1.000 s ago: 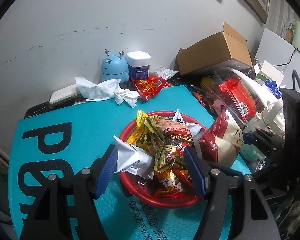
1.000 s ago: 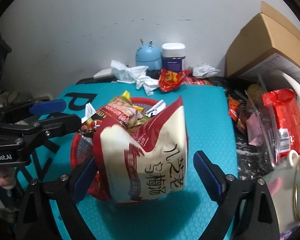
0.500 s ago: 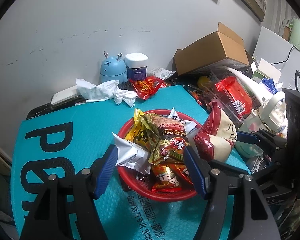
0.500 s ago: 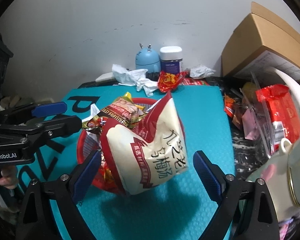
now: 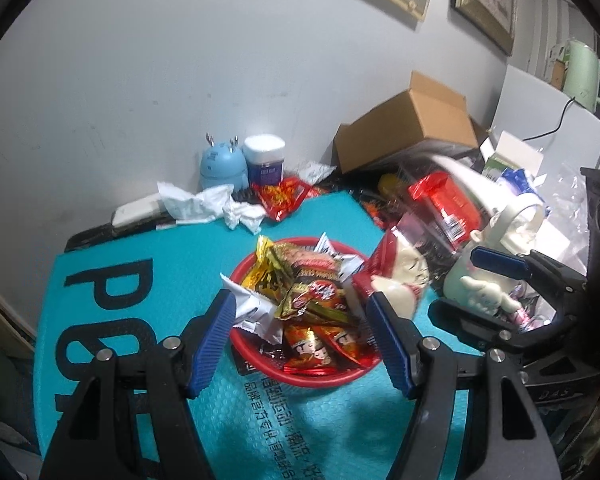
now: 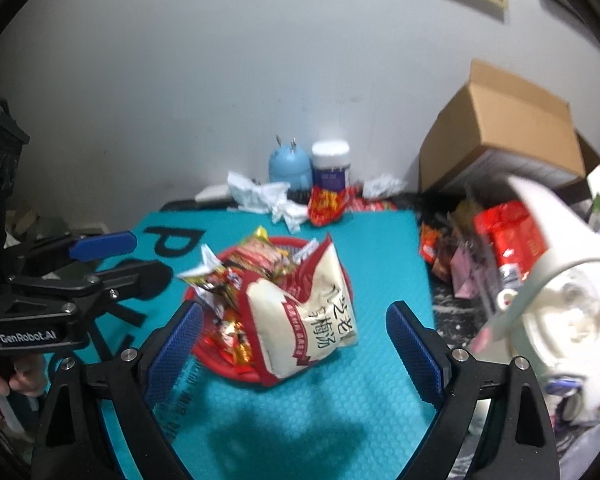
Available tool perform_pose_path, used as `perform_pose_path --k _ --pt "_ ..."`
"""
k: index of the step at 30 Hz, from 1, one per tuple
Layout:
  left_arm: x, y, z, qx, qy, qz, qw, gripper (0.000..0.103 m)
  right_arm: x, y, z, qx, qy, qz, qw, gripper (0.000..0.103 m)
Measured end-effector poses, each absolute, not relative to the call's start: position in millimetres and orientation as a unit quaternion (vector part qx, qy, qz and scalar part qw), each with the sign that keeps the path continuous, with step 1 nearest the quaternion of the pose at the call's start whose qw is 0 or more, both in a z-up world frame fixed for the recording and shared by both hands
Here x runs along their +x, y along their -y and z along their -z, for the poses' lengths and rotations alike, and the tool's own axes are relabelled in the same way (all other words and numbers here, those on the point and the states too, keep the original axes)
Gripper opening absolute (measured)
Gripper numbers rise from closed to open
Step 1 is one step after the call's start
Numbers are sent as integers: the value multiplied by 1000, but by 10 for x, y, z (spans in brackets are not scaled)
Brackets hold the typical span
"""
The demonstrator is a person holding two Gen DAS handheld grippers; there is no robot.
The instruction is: Organize snacks
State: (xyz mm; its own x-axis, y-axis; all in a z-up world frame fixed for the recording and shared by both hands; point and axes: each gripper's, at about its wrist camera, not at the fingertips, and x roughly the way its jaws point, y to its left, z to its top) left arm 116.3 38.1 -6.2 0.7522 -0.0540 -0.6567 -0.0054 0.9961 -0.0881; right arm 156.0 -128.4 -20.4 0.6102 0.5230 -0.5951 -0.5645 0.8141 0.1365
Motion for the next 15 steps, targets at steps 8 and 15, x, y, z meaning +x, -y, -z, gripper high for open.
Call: perform_pose_path --k 8,15 --pt "777 -218 -324 -30 -308 14 951 67 1074 1435 -321 -36 -259 -284 922 94" --pt "386 -76 -593 -21 -277 21 960 67 650 1608 -641 -35 -226 -264 937 94"
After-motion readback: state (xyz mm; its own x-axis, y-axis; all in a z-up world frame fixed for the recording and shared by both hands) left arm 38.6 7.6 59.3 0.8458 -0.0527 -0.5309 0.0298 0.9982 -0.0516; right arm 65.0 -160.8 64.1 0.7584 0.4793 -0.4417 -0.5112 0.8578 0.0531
